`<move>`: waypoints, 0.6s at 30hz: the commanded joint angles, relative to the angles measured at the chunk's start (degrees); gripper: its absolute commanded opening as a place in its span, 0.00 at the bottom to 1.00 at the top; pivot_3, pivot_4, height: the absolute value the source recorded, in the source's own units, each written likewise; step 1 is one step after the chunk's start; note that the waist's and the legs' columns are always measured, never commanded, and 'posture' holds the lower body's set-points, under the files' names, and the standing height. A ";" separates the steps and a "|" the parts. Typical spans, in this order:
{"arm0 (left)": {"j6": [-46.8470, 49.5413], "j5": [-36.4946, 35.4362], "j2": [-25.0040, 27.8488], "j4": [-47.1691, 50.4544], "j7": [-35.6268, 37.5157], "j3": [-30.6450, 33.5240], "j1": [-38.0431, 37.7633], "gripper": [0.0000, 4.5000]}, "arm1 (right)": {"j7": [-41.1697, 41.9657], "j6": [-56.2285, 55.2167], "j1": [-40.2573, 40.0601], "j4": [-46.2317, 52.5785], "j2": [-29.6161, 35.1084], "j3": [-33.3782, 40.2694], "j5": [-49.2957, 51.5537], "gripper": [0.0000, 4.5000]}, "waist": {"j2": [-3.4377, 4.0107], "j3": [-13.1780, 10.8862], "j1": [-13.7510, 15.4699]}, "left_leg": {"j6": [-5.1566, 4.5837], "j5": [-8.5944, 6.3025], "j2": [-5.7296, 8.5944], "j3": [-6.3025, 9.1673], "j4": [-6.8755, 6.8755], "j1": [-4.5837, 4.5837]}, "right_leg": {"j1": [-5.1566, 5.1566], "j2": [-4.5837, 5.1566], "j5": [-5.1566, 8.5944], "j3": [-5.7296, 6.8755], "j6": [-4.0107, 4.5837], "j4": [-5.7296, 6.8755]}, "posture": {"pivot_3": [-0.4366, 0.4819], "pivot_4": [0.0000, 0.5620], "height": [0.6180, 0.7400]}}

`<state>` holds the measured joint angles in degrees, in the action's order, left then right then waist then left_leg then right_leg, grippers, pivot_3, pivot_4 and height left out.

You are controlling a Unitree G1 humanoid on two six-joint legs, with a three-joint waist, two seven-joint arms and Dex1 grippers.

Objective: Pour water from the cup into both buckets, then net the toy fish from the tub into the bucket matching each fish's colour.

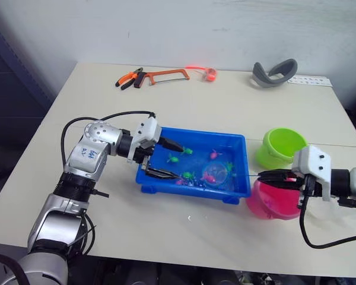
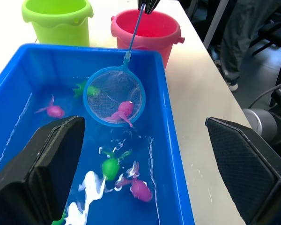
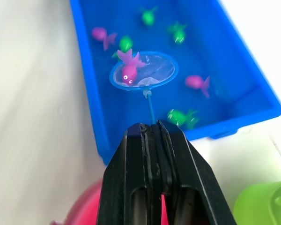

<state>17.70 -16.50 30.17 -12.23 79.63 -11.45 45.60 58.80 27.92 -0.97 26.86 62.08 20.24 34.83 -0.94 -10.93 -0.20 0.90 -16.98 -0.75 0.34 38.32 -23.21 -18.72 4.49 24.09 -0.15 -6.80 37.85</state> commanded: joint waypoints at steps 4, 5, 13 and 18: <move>1.32 -2.11 -1.88 1.29 0.92 0.07 1.29 1.00 | -5.01 12.13 -7.44 12.42 -3.51 20.96 9.69 0.00 | 0.00 0.00 0.51 | 0.00 0.00 0.02 0.03 -0.05 -0.02 | 0.03 0.00 0.00 0.00 0.00 -0.05 | 0.48 0.27 1.00; 1.57 -2.42 -2.46 1.23 1.08 0.01 1.52 1.00 | -5.13 13.66 -9.55 13.99 -4.39 24.89 10.48 0.00 | 0.00 0.00 0.91 | 0.00 0.00 0.02 0.03 -0.06 -0.02 | 0.04 0.00 0.00 0.00 0.00 -0.06 | 0.48 0.27 1.00; 0.44 -2.48 -6.82 -3.23 3.13 -0.78 4.95 1.00 | -1.26 19.42 -27.55 21.92 -13.30 53.98 15.41 0.00 | 0.00 0.00 1.69 | -0.01 -0.01 0.08 0.03 -0.14 0.02 | 0.10 -0.08 -0.01 -0.03 -0.02 -0.14 | 0.48 0.27 1.00; -2.05 -1.68 -9.04 -7.44 4.82 -1.47 7.20 1.00 | 4.13 12.21 -39.86 23.42 -21.65 62.30 11.73 0.00 | -0.01 0.00 1.33 | -0.01 -0.01 0.08 -0.05 -0.24 0.09 | 0.11 -0.09 -0.01 -0.11 -0.02 -0.18 | 0.48 0.27 1.00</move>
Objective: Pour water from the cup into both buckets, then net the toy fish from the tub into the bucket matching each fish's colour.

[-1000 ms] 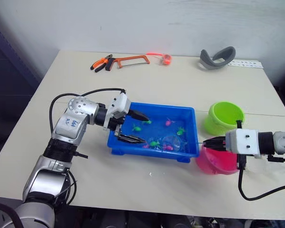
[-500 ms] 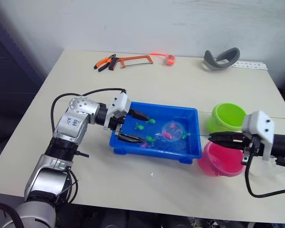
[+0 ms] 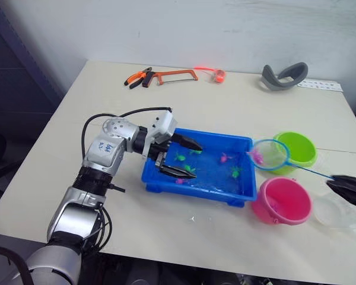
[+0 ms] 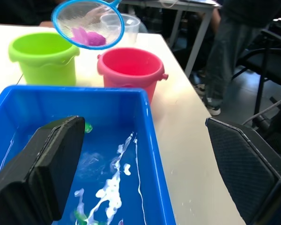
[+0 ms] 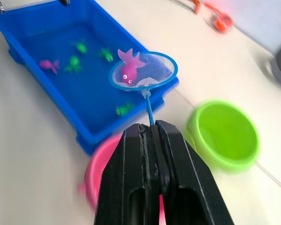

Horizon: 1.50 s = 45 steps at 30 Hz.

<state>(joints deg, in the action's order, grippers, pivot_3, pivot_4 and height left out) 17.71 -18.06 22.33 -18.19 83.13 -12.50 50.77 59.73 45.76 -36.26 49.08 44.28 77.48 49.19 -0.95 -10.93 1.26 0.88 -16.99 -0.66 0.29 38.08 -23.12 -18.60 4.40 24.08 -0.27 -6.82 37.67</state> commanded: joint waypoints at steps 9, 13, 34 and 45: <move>-5.26 0.88 -3.51 -6.52 2.92 -0.69 4.50 1.00 | 7.18 -35.47 -12.89 -1.75 -13.35 0.80 -23.36 0.00 | 0.00 0.00 -0.81 | 0.03 0.01 -0.01 -0.09 -0.04 0.11 | -0.01 0.00 0.00 -0.12 0.00 -0.04 | 0.48 0.27 1.00; -5.84 1.13 -3.83 -7.28 3.18 -0.54 4.77 1.00 | 6.94 -56.01 -12.03 -5.74 -15.41 -1.90 -34.06 0.00 | 0.01 0.00 -1.13 | 0.05 0.02 0.00 -0.09 -0.05 0.12 | -0.02 0.00 0.00 -0.12 0.00 -0.02 | 0.48 0.27 1.00; -6.75 1.99 -2.95 -8.20 1.91 0.51 5.29 1.00 | -10.67 -109.04 -5.75 -22.23 -4.88 -2.47 -60.60 0.00 | 0.01 0.00 -1.36 | 0.10 0.05 -0.02 -0.20 -0.07 0.31 | 0.05 0.02 0.01 -0.21 0.00 -0.01 | 0.48 0.27 1.00; -6.31 1.87 -2.42 -6.76 0.84 0.77 4.33 1.00 | -14.07 -111.98 -7.69 -23.57 -3.45 -6.49 -65.08 0.00 | 0.01 0.00 -1.36 | 0.10 0.05 -0.01 -0.20 -0.08 0.32 | 0.09 0.02 0.00 -0.21 0.00 -0.01 | 0.48 0.27 1.00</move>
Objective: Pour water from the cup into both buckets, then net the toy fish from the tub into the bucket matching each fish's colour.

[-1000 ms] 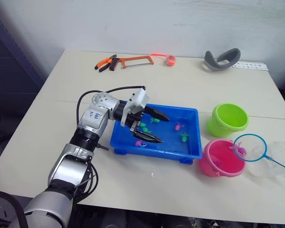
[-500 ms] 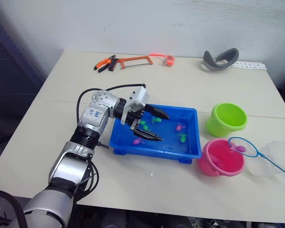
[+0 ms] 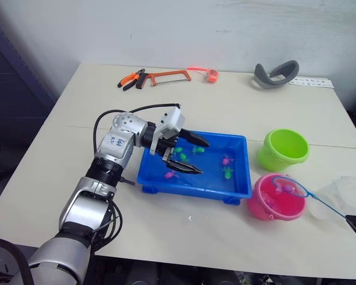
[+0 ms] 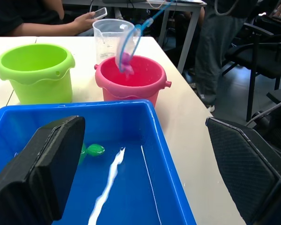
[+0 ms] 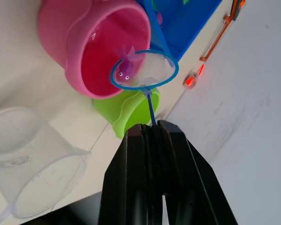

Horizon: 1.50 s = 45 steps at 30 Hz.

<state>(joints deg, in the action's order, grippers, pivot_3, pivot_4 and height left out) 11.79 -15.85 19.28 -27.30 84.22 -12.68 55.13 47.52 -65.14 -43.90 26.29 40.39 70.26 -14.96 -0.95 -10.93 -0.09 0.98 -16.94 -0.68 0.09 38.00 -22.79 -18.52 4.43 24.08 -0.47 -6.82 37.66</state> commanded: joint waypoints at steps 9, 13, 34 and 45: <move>-0.64 -0.28 0.56 2.15 -0.65 1.18 0.01 1.00 | -6.36 -1.71 1.83 -3.55 1.29 2.39 -5.39 0.00 | 0.00 0.00 -0.02 | 0.00 0.00 0.00 -0.03 0.00 0.04 | 0.00 0.00 0.00 -0.02 0.00 -0.01 | 0.48 0.27 1.00; -0.86 -0.28 0.40 2.09 -0.72 1.11 0.03 1.00 | -7.40 -6.27 -2.25 -2.60 -0.67 -0.70 -6.14 0.00 | 0.00 0.00 0.05 | 0.00 0.00 -0.01 0.02 -0.07 0.03 | 0.02 -0.02 0.00 0.02 0.00 0.00 | 0.48 0.27 1.00; -1.61 0.86 2.32 2.25 -0.52 0.63 -1.69 1.00 | -7.68 40.33 -1.31 4.69 15.74 -9.15 28.74 0.00 | 0.01 0.00 -1.62 | 0.02 0.01 -0.09 -0.40 -0.11 0.48 | 0.18 0.00 0.00 -0.35 0.00 0.04 | 0.48 0.27 1.00; 1.32 2.65 5.73 5.66 -4.20 0.91 -4.67 1.00 | -5.35 62.38 41.22 -3.26 43.19 -54.88 29.03 0.00 | 0.00 -0.02 -0.98 | -0.19 -0.11 -0.15 -0.05 0.22 -0.24 | -0.17 0.05 -0.01 0.00 -0.01 0.09 | 0.48 0.27 1.00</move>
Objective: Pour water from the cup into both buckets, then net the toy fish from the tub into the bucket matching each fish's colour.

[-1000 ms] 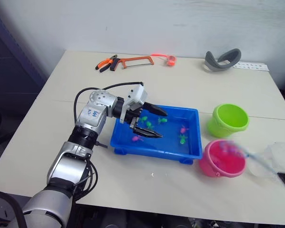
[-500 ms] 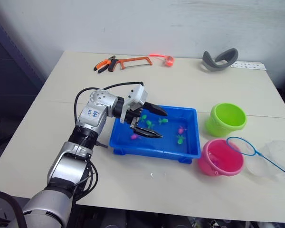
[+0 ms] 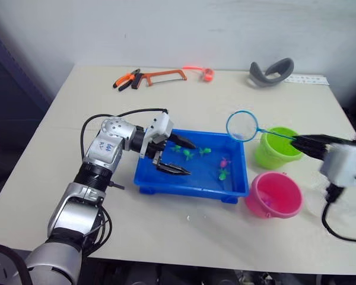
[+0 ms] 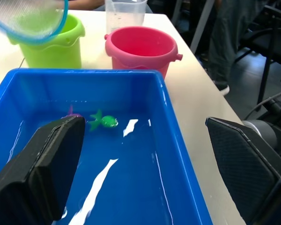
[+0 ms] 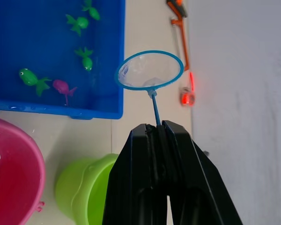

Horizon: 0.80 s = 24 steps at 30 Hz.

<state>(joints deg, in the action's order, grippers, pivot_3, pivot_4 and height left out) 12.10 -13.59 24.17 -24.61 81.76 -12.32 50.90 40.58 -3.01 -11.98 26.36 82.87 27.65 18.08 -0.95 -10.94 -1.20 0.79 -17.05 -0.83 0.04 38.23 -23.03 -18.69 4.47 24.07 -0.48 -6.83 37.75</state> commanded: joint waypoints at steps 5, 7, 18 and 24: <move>3.56 0.00 2.39 6.94 -4.05 1.20 -2.69 1.00 | 8.55 -6.20 31.78 -11.81 -6.06 -31.21 -19.71 0.00 | 0.01 -0.02 -0.24 | -0.02 -0.01 0.12 0.08 0.02 -0.26 | -0.20 0.10 -0.01 0.15 -0.02 -0.05 | 0.48 0.27 1.00; 4.41 -0.28 3.06 8.40 -4.47 1.49 -3.53 1.00 | 10.20 -10.21 36.35 -15.55 -7.95 -34.75 -24.74 0.00 | 0.05 -0.03 -0.37 | 0.00 0.00 0.13 0.07 -0.01 -0.27 | -0.23 0.10 -0.01 0.15 -0.02 -0.04 | 0.48 0.27 1.00; 7.39 -1.34 4.42 12.92 -6.33 2.10 -5.32 1.00 | 15.82 -22.37 40.86 -22.63 -10.99 -37.52 -30.21 0.00 | 0.07 -0.03 -0.36 | 0.02 0.01 0.09 0.05 0.04 -0.26 | -0.32 0.12 -0.01 0.18 -0.01 0.12 | 0.48 0.27 1.00; 7.46 -1.70 4.54 12.99 -6.40 2.02 -5.11 1.00 | 18.21 -18.33 34.28 -16.57 -10.31 -33.88 -26.21 0.00 | 0.07 -0.03 -0.32 | 0.02 0.01 0.07 0.06 0.04 -0.26 | -0.30 0.10 -0.01 0.20 -0.01 0.14 | 0.48 0.27 1.00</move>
<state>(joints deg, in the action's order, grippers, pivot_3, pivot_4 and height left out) 19.67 -14.23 28.17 -13.69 75.19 -11.33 45.73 57.92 -22.53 22.76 7.60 71.74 -8.66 -9.71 -0.88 -10.97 -1.52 0.81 -17.04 -0.75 0.10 38.28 -23.29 -18.99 4.57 24.07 -0.28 -6.85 37.89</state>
